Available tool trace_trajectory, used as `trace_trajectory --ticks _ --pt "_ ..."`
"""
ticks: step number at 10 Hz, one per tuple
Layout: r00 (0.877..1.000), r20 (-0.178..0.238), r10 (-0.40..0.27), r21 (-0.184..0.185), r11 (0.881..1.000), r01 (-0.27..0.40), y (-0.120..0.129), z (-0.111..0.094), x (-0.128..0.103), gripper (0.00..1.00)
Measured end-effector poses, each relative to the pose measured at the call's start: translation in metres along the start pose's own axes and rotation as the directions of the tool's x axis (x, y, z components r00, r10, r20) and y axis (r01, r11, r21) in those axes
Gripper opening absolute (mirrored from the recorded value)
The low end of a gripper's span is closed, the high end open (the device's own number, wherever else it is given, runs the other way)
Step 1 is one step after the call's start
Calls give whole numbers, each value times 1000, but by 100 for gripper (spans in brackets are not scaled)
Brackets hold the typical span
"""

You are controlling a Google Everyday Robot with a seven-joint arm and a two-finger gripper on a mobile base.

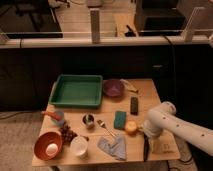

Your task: Place brush in paper cup

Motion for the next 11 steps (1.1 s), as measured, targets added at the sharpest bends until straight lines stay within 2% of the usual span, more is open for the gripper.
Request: trace_trajectory --ticks 5,7,8,11 --pt "1000 2 -16 14 1000 16 -6 -9 0 21" --pt "1000 1 -16 7 1000 16 -3 -12 1 4" --pt "1000 2 -14 6 1000 14 -2 -12 1 0" --pt "999 13 -30 18 999 30 -5 -7 2 0"
